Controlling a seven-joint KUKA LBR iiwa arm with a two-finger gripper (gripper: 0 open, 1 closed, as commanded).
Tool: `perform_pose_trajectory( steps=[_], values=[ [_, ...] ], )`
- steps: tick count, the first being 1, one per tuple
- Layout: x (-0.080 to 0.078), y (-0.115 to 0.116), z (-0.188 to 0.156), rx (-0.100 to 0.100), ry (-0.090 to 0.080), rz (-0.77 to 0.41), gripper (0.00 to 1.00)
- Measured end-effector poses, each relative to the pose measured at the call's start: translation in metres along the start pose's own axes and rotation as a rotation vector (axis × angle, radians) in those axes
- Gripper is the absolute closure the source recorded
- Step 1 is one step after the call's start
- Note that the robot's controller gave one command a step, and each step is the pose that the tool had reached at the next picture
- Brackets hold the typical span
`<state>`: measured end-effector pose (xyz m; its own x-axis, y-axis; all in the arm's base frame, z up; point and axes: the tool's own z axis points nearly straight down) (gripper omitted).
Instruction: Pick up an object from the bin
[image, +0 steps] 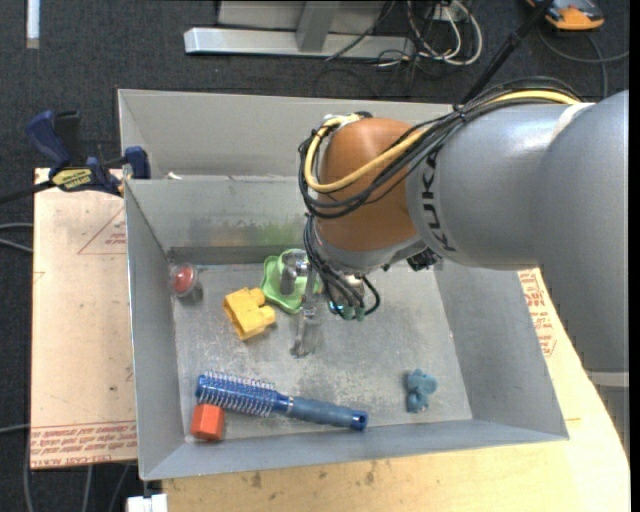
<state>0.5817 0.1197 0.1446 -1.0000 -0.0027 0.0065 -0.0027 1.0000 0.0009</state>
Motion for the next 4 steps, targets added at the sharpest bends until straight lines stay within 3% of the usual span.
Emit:
perform_pose_trajectory(
  steps=[1,2,3,4],
  values=[
    [-0.055,0.027,0.076,0.000,-0.007,-0.393,0.00],
    [-0.056,0.026,0.073,0.000,-0.010,-0.391,1.00],
    [-0.056,0.026,0.074,0.000,-0.010,-0.391,0.00],
    [-0.023,0.104,0.014,-0.001,-0.014,-0.795,0.00]
  ],
)
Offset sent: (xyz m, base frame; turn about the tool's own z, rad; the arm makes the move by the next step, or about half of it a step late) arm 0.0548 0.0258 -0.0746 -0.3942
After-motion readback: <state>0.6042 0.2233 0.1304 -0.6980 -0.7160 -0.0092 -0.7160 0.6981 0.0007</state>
